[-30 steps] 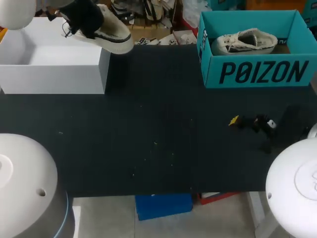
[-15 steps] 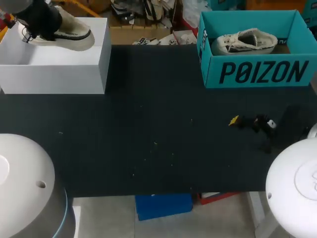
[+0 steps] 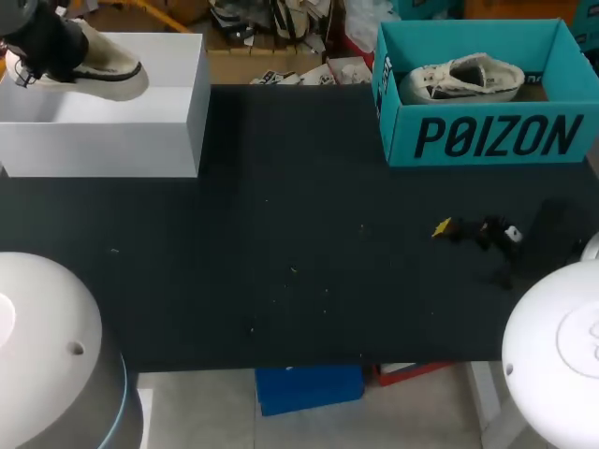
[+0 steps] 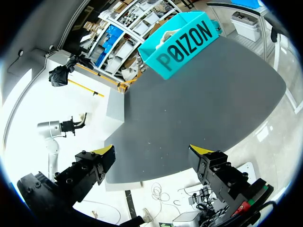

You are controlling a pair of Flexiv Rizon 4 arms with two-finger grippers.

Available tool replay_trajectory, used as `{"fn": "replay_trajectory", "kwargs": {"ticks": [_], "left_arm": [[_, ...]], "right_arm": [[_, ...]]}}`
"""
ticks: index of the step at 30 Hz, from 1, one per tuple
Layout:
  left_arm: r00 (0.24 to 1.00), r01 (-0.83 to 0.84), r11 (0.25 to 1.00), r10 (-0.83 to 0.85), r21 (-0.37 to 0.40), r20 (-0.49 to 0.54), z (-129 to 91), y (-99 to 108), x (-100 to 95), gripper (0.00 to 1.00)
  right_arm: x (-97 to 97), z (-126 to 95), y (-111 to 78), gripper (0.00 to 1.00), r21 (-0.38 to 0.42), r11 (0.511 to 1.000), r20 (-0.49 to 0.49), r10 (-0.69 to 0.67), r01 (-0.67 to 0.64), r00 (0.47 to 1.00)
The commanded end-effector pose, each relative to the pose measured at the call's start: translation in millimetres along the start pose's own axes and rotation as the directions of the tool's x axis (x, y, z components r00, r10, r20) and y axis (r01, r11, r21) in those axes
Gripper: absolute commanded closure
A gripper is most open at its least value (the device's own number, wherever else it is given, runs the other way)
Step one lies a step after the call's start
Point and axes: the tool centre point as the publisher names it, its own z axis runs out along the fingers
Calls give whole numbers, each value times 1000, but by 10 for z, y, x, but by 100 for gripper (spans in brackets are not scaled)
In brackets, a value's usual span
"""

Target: Take the shoe out of the shoebox, open the shoe tongue, remove and reinsert the insole, then place the shoe into the shoebox

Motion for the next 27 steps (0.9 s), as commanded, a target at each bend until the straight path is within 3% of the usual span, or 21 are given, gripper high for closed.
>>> {"fn": "replay_trajectory", "kwargs": {"ticks": [1, 12, 27], "left_arm": [[1000, -2, 1000, 2, 14, -17, 178, 59, -107, 100], [997, 27, 1000, -26, 15, -71, 541, 177, -116, 100], [989, 45, 999, -40, 28, -145, 1114, 150, -66, 100]], "right_arm": [[-56, -18, 14, 0, 120, 993, -12, 11, -9, 1000], [-56, -18, 14, 0, 120, 993, -12, 11, -9, 1000], [-56, -18, 14, 0, 120, 993, -12, 11, -9, 1000]]}}
